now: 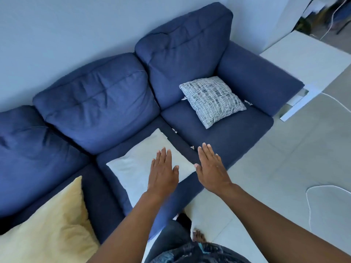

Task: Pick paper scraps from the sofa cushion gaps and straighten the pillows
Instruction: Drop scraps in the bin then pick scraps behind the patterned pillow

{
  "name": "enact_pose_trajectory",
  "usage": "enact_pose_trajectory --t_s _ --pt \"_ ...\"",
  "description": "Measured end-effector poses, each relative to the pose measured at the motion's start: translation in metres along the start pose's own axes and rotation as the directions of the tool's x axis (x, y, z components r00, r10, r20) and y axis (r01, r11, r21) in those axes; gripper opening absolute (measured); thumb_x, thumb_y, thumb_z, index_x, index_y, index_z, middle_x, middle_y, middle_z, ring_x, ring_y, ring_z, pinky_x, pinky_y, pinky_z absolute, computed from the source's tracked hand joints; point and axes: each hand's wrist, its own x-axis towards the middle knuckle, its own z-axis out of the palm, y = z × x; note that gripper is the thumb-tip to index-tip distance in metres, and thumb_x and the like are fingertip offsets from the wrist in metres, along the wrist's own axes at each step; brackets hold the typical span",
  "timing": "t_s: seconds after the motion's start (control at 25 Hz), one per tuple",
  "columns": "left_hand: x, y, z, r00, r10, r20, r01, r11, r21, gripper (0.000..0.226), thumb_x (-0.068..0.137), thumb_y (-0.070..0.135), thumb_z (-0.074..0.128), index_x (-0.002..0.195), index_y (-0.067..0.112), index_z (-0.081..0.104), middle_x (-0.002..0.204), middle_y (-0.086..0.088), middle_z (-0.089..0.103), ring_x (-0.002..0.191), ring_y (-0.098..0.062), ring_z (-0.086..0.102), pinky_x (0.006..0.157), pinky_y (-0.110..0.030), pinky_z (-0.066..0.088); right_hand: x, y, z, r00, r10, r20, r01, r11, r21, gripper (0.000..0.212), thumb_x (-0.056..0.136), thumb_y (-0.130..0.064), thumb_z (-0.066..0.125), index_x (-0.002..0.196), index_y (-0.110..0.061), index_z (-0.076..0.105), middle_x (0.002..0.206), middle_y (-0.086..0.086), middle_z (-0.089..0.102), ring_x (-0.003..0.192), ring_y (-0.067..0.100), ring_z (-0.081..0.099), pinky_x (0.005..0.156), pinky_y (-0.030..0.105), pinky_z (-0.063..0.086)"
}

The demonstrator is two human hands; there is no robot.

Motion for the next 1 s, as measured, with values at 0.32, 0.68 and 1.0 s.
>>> enact_pose_trajectory --t_s 0.32,0.68,1.0 --pt "0.104 0.004 0.012 0.997 0.065 0.043 -0.065 0.998 -0.008 0.063 0.103 0.029 0.045 0.156 0.006 0.021 0.165 -0.012 0.017 0.152 -0.026 0.015 0.122 -0.035 0.014 0.094 0.035 0.005 0.994 0.091 0.063 -0.094 0.995 0.038 0.060 0.105 -0.024 0.044 0.158 -0.009 0.019 0.168 0.007 0.009 0.155 0.023 0.012 0.121 0.041 0.028" --pt "0.198 -0.013 0.082 0.971 -0.126 0.205 0.142 0.987 -0.069 0.058 0.102 0.027 0.047 0.154 0.010 0.027 0.164 -0.006 0.022 0.148 -0.023 0.025 0.111 -0.041 0.035 0.183 0.092 0.091 0.951 0.143 0.273 -0.176 0.979 0.100 0.055 0.103 -0.020 0.046 0.155 -0.012 0.028 0.165 0.005 0.024 0.147 0.025 0.034 0.113 0.038 0.037" --pt "0.278 -0.058 0.180 0.952 -0.214 0.217 0.232 0.970 -0.064 0.057 0.099 0.020 0.054 0.151 0.008 0.034 0.160 -0.008 0.033 0.145 -0.024 0.032 0.112 -0.039 0.035 0.273 0.158 0.199 0.846 -0.012 0.534 0.117 0.980 -0.163 0.072 0.093 -0.009 0.057 0.157 -0.013 0.023 0.165 0.002 0.023 0.137 0.029 0.039 0.105 0.044 0.045"
